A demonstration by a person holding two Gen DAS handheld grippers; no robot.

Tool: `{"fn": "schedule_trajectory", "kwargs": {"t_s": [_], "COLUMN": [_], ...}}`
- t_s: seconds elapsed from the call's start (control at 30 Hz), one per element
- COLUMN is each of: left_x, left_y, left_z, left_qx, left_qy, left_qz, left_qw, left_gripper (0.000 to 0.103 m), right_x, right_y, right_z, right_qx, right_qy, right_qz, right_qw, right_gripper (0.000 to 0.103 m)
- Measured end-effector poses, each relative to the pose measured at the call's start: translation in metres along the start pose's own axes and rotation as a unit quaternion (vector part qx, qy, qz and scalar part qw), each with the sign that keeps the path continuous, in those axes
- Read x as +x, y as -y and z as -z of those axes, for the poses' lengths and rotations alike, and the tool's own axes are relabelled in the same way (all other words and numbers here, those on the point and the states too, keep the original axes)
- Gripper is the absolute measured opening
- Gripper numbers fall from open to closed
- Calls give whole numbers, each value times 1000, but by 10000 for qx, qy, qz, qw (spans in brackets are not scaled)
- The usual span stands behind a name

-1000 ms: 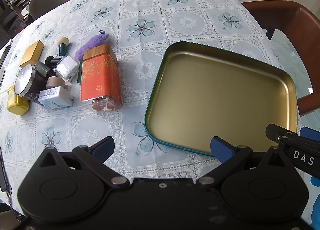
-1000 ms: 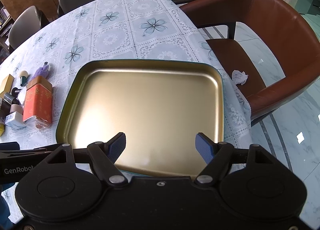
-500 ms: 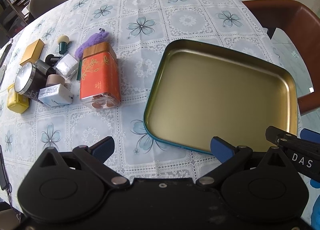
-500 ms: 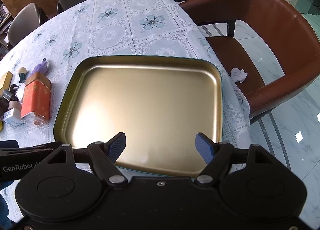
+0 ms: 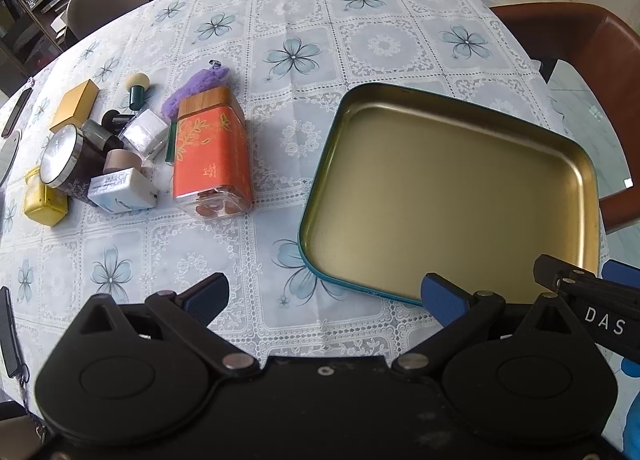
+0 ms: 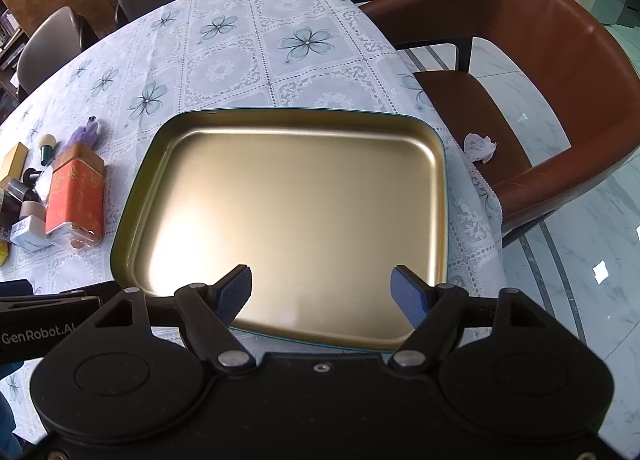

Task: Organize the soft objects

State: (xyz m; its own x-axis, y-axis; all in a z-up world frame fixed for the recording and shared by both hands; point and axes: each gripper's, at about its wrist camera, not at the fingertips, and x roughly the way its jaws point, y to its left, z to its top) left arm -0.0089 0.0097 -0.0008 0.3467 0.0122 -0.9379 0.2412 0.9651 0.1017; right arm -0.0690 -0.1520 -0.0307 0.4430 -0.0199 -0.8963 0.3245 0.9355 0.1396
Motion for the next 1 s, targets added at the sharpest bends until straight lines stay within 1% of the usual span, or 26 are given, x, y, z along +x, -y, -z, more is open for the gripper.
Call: {"fn": "schedule_trajectory", "kwargs": {"t_s": [0.3,0.5,0.6,0.7,0.73,0.8,0.87,0.93,1.0], "left_x": [-2,-6,-16,-25,-28,-34,-39,-41,-42], "left_y": [-1,-10,-17,-29,-34,-48,-61,-74,-90], "left_z": [2,5,8,11,13,14,16,18,22], "left_qx": [15,-35,-82,-133,-158,-290,-393,-392,-399], "left_qy": [8,78,293,539,629,808,975,1150,1300], "left_qz": [-131,-245,-324,-482,-511,-492,-542,-642,-665], "left_qw": [9999,9997,9990,9973,9966,9951,9930,9905,9885], "left_gripper": [103,103,103,103,103,103,103,103,103], "right_x": [-1,3,4,4,3,0,-1,1,7], "right_y": [-2,-8,-14,-24,-28,-37,-48,-59,-71], "right_z": [0,0,1,0,-1,0,-1,-3,-4], "right_qx": [41,45,-47,-149,-217,-410,-518,-557,-621], "right_qy": [11,-3,142,357,453,663,781,691,410], "right_qz": [-58,-117,36,404,469,488,545,561,420], "right_qw": [10000,9999,9999,9984,9976,9958,9941,9945,9963], "right_gripper": [72,72,72,72,72,72,72,72,72]}}
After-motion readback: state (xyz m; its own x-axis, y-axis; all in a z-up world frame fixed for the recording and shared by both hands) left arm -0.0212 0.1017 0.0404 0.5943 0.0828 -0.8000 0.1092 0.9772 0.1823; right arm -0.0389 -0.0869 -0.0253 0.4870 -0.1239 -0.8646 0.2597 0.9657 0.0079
